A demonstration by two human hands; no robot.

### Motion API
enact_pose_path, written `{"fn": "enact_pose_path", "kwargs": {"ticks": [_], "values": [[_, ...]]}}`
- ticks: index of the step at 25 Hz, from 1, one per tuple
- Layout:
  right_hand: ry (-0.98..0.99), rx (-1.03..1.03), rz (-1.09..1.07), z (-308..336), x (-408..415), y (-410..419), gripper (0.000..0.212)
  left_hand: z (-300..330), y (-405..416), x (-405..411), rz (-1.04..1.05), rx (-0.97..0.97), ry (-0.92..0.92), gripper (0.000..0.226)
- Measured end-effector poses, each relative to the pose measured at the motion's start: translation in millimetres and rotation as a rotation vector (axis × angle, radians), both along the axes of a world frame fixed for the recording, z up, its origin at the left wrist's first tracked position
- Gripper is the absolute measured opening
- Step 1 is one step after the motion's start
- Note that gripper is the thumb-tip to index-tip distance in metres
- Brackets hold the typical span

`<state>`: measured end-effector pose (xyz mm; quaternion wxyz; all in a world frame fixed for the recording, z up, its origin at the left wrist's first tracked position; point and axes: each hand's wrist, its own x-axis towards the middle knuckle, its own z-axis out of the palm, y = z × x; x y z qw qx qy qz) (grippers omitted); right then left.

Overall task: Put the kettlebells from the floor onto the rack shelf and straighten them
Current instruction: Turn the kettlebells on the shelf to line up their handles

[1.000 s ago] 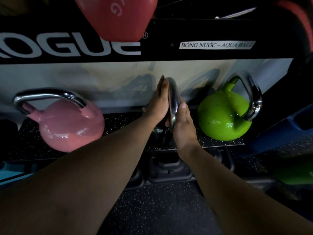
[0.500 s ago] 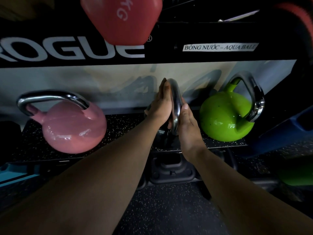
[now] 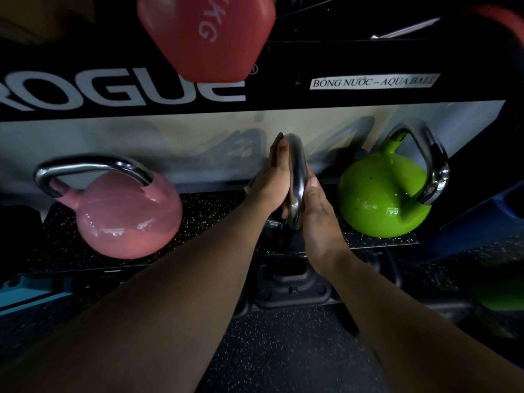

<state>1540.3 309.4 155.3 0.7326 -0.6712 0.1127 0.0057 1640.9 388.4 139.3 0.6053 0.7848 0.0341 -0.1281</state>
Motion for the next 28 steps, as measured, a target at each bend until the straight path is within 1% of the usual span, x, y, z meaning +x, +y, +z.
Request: {"fn": "enact_pose_path", "kwargs": {"ticks": [2, 4, 6, 9, 12, 14, 16, 17, 19, 20, 21, 22, 23, 24, 26, 28], "values": [[-0.006, -0.001, 0.025, 1.3, -0.3, -2.8, 0.044, -3.8, -0.6, 1.8, 0.038, -0.016, 0.047, 0.089], [0.000, -0.009, 0.034, 2.5, -0.8, -4.4, 0.044, -4.5, -1.9, 0.8, 0.051, -0.003, 0.072, 0.100], [0.004, -0.018, 0.034, 2.1, 0.0, -5.5, 0.046, -2.6, -1.5, -0.7, 0.053, 0.006, 0.088, 0.101], [0.004, 0.020, 0.066, 3.7, -0.6, -8.2, 0.047, -1.7, -2.6, -3.0, 0.064, -0.008, 0.068, 0.099], [0.029, -0.017, 0.080, 7.3, -1.6, -9.5, 0.048, -0.4, -3.5, -4.9, 0.062, 0.013, 0.077, 0.102], [0.036, -0.079, 0.072, 9.3, -3.1, -10.8, 0.048, -1.0, -1.6, -4.7, 0.036, 0.050, 0.085, 0.098], [0.049, -0.132, 0.086, 12.6, -3.8, -15.4, 0.045, 0.6, 2.9, -4.5, -0.016, 0.058, 0.070, 0.083], [0.063, -0.138, 0.081, 15.7, -2.3, -17.3, 0.041, 4.4, 7.0, -5.0, -0.048, 0.066, 0.027, 0.075], [0.073, -0.145, 0.025, 21.8, 2.8, -20.1, 0.035, 13.3, 20.1, -17.3, -0.080, 0.179, -0.134, 0.064], [0.054, -0.216, -0.017, 24.7, 5.4, -20.4, 0.034, 13.5, 33.2, -27.9, -0.039, 0.264, -0.240, 0.060], [-0.011, -0.359, -0.048, 29.6, 8.0, -18.9, 0.036, 14.2, 50.1, -39.1, 0.015, 0.351, -0.348, 0.055], [-0.097, -0.547, -0.064, 36.4, 10.2, -17.1, 0.038, 16.7, 68.0, -49.3, 0.061, 0.437, -0.421, 0.048], [-0.203, -0.724, -0.061, 42.0, 12.6, -14.0, 0.041, 18.0, 86.4, -57.3, 0.092, 0.504, -0.463, 0.042], [-0.300, -0.841, -0.035, 48.1, 14.6, -5.5, 0.043, 20.1, 106.5, -62.9, 0.117, 0.555, -0.485, 0.036], [-0.432, -0.935, 0.043, 59.6, 17.0, 23.9, 0.044, 27.4, 146.4, -65.9, 0.177, 0.632, -0.511, 0.030], [-0.468, -0.950, 0.164, 60.3, 23.9, 66.8, 0.042, 38.0, 183.0, -64.9, 0.255, 0.709, -0.558, 0.025]]}}
